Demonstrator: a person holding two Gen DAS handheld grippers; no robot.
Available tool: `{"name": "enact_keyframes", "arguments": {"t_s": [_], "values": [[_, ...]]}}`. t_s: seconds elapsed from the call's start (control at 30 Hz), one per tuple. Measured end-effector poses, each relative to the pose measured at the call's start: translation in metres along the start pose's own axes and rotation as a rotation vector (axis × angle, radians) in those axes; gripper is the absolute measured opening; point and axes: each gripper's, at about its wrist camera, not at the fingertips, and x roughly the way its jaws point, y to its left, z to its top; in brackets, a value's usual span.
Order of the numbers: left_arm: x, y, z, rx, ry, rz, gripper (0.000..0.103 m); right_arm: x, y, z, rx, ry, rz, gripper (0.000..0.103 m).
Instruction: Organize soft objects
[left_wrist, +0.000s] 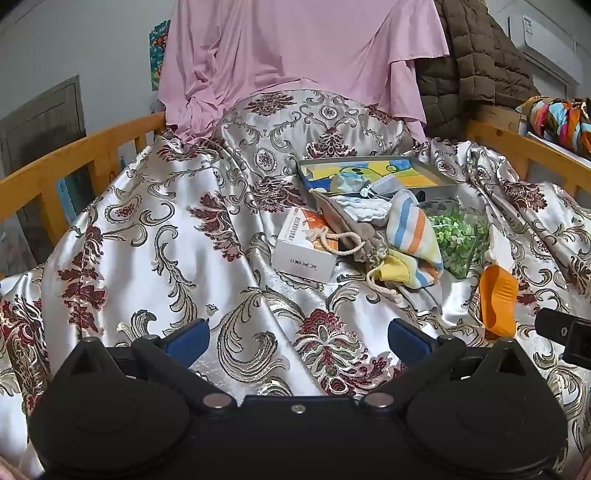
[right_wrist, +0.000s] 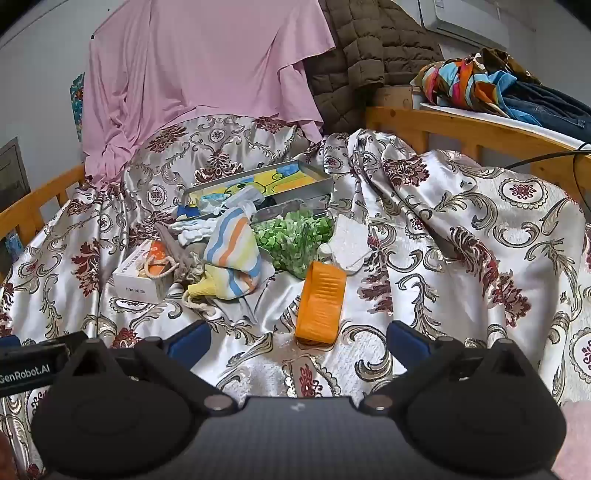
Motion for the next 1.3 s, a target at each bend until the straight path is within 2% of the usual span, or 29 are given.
{"name": "enact_keyframes", "arguments": {"t_s": [1.3], "values": [[-0.0001,0.0001,0.0000,-0.001,-0.001,0.000,0.102,0.0013,-0.0001,-0.0003,0.007,0.006,0.004,0.103]]}}
